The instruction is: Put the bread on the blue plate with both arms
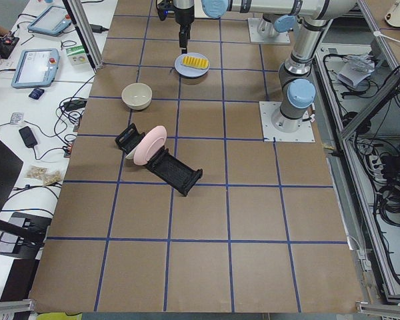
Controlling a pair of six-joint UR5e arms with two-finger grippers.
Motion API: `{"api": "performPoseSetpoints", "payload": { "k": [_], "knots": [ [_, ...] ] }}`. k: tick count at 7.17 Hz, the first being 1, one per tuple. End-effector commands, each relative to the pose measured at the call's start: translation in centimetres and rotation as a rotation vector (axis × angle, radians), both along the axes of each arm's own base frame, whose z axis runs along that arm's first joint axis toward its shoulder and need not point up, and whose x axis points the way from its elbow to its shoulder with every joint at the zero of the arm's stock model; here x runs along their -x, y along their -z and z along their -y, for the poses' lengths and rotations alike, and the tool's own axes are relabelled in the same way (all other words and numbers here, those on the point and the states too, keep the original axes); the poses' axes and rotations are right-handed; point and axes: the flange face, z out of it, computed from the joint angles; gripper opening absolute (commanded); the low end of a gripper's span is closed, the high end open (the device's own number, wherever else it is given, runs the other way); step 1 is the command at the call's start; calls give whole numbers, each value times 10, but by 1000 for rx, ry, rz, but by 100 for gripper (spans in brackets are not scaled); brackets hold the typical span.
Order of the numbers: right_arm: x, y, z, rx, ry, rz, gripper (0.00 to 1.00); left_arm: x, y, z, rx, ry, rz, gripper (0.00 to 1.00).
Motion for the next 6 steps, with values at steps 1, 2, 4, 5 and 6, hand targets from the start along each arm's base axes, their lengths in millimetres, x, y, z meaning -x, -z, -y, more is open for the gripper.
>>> {"api": "performPoseSetpoints", "payload": {
  "k": [1,2,4,5,6],
  "knots": [
    [77,-39,-22,-40,4,-46,100,0,1,0,-2,-1,0,100],
    [90,-36,-25,-50,23,-46,100,0,0,-1,0,-1,0,100],
    [92,-32,-45,-50,20,-77,100,1,0,-2,0,-7,2,100],
    [91,-31,-57,-35,22,-76,100,1,1,-3,-3,-10,2,100],
    [88,-29,-59,-13,31,-75,100,2,1,-3,-3,-8,2,100]
  ]
}}
